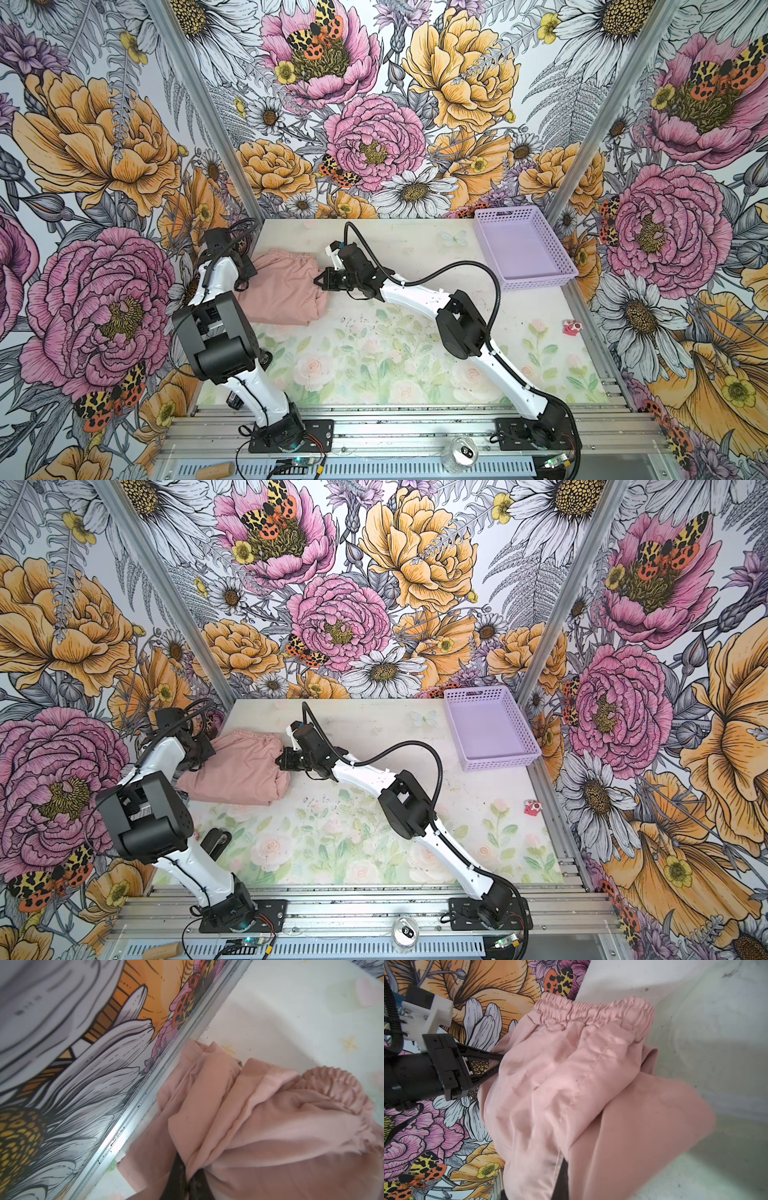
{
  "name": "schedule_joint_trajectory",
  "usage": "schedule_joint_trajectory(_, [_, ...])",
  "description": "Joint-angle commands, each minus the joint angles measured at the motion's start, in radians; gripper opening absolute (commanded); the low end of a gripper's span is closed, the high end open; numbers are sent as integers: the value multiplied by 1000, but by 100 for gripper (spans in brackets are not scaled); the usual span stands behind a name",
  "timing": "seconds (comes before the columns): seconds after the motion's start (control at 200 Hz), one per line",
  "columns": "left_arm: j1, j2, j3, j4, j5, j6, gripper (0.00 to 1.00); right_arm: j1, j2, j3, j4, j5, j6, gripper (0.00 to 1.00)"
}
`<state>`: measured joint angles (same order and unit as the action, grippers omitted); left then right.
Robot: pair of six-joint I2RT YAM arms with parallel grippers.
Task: Fold and stack the mixed laundry pile
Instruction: 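Lower the trousers onto the folded T-shirt and open both grippers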
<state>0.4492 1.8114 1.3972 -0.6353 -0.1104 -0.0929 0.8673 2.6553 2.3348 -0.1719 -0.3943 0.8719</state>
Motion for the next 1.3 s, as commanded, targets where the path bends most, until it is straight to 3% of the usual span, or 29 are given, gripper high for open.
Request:
schedule_joint_trajectory(0.0, [13,52,36,40,-85,18,0,-5,25,34,10,-8,17,5])
schedule_joint_trajectory(0.02, [13,55,37,36,-92,15,3,-5,25,33,11,-9,16,8])
schedule_joint_trajectory(0.11, [11,50,40,32,-121,13,44,-12,-3,3,11,-14,12,26])
schedule_joint_trajectory(0.19, [8,33,45,26,-127,12,65,-20,-58,-58,10,-12,-4,37])
schedule_joint_trajectory(0.445, [-46,-87,11,15,-113,-9,98,-64,-353,-420,13,33,-73,62])
schedule_joint_trajectory(0.64, [-131,-237,-83,27,13,-45,99,-144,-590,-713,-12,79,-170,75])
schedule_joint_trajectory(0.791, [-240,-394,-239,149,116,-54,99,-221,-756,-905,-79,161,-295,85])
schedule_joint_trajectory(1.006, [-370,-540,-428,293,121,-37,99,-343,-950,-1099,-131,309,-460,99])
schedule_joint_trajectory(1.296, [-420,-631,-672,553,137,14,99,-521,-1135,-1274,-126,602,-641,100])
